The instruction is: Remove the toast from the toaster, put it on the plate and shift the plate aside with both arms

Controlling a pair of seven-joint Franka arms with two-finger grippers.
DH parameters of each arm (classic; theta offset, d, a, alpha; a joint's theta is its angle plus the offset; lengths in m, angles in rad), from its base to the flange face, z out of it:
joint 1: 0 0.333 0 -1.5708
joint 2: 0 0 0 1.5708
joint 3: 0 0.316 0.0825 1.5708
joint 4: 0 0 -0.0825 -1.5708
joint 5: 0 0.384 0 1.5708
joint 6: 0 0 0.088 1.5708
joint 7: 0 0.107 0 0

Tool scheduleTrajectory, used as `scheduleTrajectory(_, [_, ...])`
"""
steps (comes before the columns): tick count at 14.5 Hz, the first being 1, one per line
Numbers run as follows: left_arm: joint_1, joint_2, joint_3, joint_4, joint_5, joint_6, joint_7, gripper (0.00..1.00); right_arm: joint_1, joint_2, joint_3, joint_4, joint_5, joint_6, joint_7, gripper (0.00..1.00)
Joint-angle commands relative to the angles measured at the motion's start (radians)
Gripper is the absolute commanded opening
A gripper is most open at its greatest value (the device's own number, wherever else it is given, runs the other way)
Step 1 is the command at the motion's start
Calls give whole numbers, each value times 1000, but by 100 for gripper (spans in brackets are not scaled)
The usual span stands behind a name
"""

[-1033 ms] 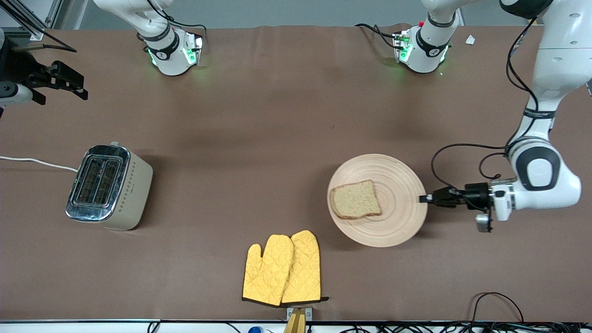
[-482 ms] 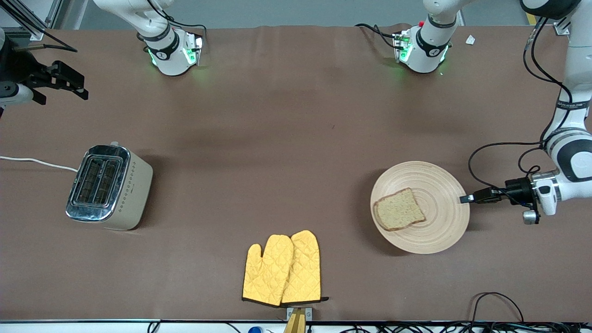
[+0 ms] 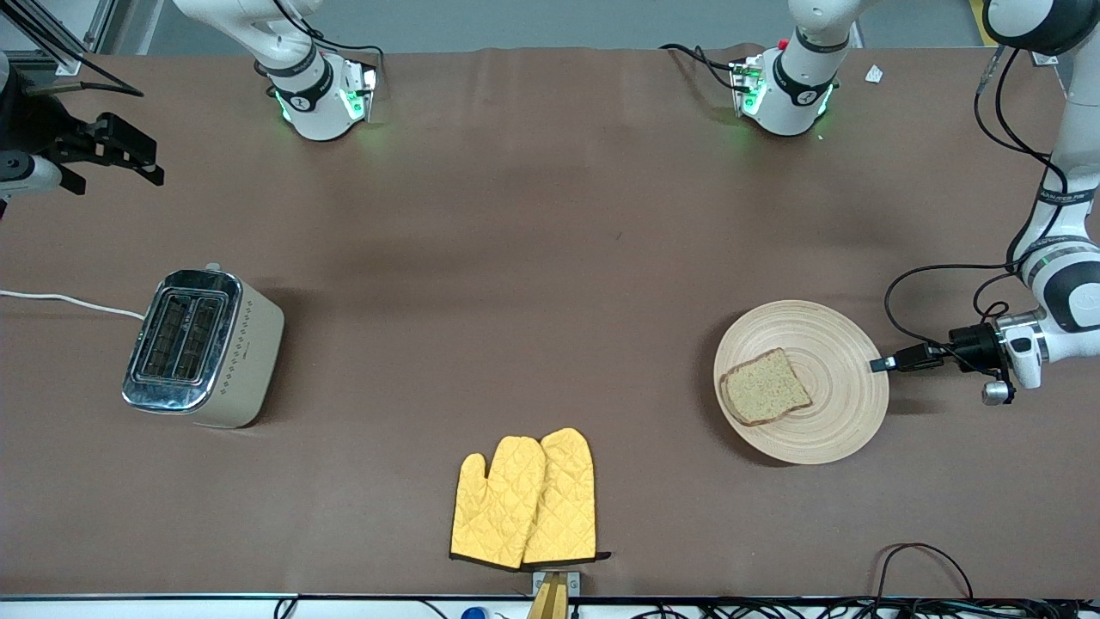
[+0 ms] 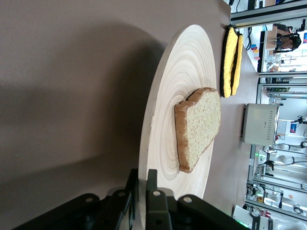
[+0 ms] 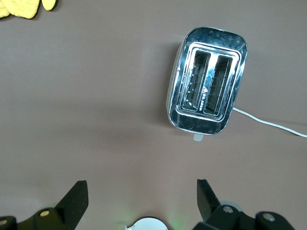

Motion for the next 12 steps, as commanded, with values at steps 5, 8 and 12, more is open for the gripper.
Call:
scheduleTrajectory(5, [54, 30, -13, 25, 4, -61, 1, 3, 5, -12, 3, -2, -14, -7, 13, 100])
scheduleTrajectory(8, [54, 52, -13, 28, 2, -61, 2, 7, 5, -12, 3, -2, -14, -8, 13, 100])
scheduleTrajectory(12, [54, 75, -13, 30, 1, -61, 2, 8, 5, -12, 3, -2, -14, -8, 14, 100])
